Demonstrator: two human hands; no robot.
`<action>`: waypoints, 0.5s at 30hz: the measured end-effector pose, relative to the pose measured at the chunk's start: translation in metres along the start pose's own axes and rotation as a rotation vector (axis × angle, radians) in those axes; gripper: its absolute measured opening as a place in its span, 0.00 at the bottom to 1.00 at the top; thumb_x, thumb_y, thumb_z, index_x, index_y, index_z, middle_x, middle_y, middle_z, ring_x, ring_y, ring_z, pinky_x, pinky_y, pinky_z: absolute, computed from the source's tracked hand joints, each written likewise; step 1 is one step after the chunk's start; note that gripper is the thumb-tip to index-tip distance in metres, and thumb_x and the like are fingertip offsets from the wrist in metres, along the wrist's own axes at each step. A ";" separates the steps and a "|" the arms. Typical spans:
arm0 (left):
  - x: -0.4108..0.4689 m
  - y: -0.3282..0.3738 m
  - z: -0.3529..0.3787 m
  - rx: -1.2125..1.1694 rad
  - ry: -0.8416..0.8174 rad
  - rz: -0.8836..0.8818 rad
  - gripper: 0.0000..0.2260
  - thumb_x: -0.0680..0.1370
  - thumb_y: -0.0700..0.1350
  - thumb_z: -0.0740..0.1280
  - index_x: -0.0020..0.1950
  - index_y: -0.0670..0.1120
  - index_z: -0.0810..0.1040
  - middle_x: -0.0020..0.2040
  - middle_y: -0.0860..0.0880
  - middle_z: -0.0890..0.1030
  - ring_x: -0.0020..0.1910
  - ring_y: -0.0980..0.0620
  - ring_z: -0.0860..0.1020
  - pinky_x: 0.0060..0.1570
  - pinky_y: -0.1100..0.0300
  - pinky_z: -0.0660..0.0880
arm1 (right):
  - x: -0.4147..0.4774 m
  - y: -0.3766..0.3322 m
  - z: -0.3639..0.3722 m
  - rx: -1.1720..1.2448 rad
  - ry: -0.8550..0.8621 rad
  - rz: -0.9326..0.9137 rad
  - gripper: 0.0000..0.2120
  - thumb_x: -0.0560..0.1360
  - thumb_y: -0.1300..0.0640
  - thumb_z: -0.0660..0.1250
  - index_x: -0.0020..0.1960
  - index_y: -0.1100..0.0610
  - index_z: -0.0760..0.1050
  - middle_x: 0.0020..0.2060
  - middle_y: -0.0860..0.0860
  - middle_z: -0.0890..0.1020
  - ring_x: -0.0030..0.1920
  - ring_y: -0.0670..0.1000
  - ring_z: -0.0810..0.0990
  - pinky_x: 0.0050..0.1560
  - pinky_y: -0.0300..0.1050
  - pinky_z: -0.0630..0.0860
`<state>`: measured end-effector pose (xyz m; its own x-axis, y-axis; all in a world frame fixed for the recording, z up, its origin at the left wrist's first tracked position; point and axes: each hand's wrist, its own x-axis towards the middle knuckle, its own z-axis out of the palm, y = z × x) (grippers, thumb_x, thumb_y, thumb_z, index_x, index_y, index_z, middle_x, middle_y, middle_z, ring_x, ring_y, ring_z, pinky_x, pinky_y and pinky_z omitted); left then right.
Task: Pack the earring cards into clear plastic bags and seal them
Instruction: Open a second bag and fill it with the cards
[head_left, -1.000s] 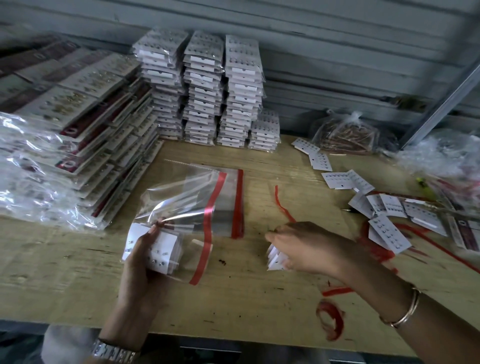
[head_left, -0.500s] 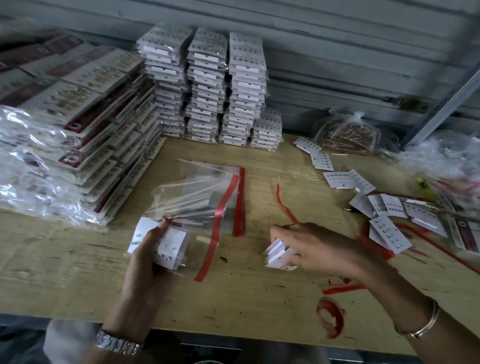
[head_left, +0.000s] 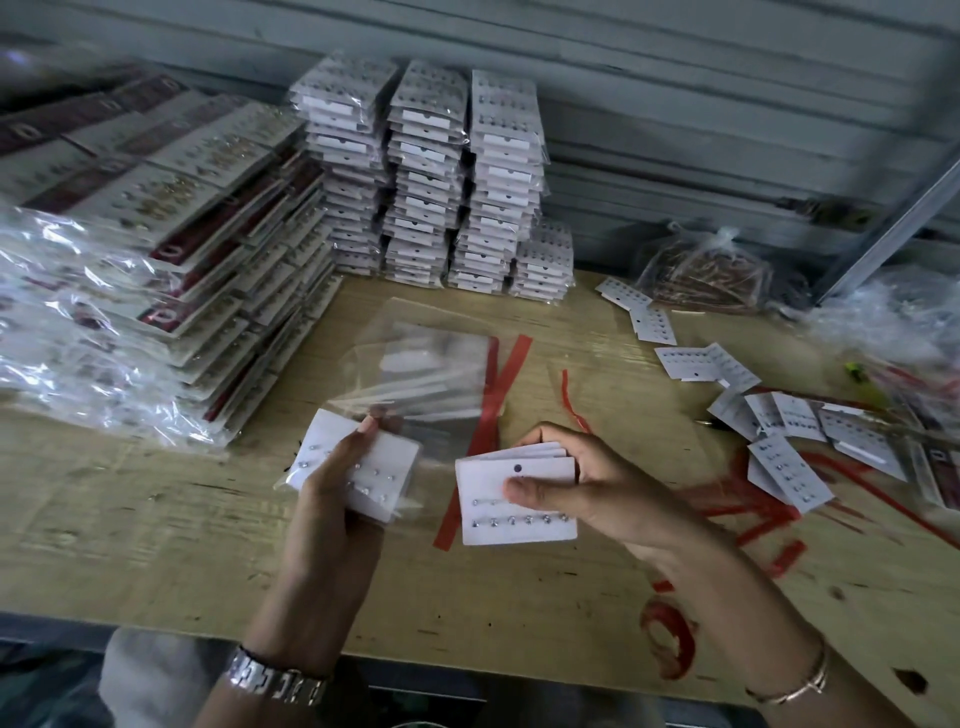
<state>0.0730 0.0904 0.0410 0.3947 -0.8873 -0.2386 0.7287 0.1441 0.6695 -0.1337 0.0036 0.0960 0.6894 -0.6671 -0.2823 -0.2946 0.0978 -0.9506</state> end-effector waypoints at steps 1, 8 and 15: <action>-0.001 0.000 0.002 0.003 -0.006 0.002 0.07 0.77 0.42 0.67 0.53 0.46 0.83 0.48 0.46 0.84 0.44 0.50 0.83 0.36 0.57 0.81 | 0.001 0.001 0.001 0.000 0.023 0.014 0.09 0.70 0.52 0.76 0.46 0.52 0.78 0.39 0.45 0.84 0.43 0.45 0.82 0.42 0.35 0.74; -0.010 -0.002 0.013 0.064 -0.010 0.005 0.17 0.74 0.45 0.71 0.62 0.44 0.79 0.50 0.44 0.82 0.46 0.47 0.82 0.49 0.40 0.75 | 0.006 0.007 0.009 0.050 0.275 0.074 0.21 0.64 0.48 0.77 0.49 0.60 0.78 0.41 0.51 0.86 0.46 0.50 0.84 0.46 0.45 0.75; -0.017 -0.004 0.025 0.108 0.045 0.050 0.16 0.72 0.42 0.71 0.59 0.42 0.81 0.53 0.42 0.83 0.50 0.47 0.81 0.50 0.52 0.78 | 0.003 0.012 0.018 0.088 0.387 0.018 0.12 0.70 0.52 0.77 0.48 0.55 0.78 0.40 0.49 0.86 0.40 0.46 0.84 0.40 0.39 0.77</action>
<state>0.0491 0.0942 0.0604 0.4552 -0.8594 -0.2330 0.6442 0.1373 0.7524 -0.1232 0.0157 0.0813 0.3796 -0.8919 -0.2456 -0.2352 0.1637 -0.9581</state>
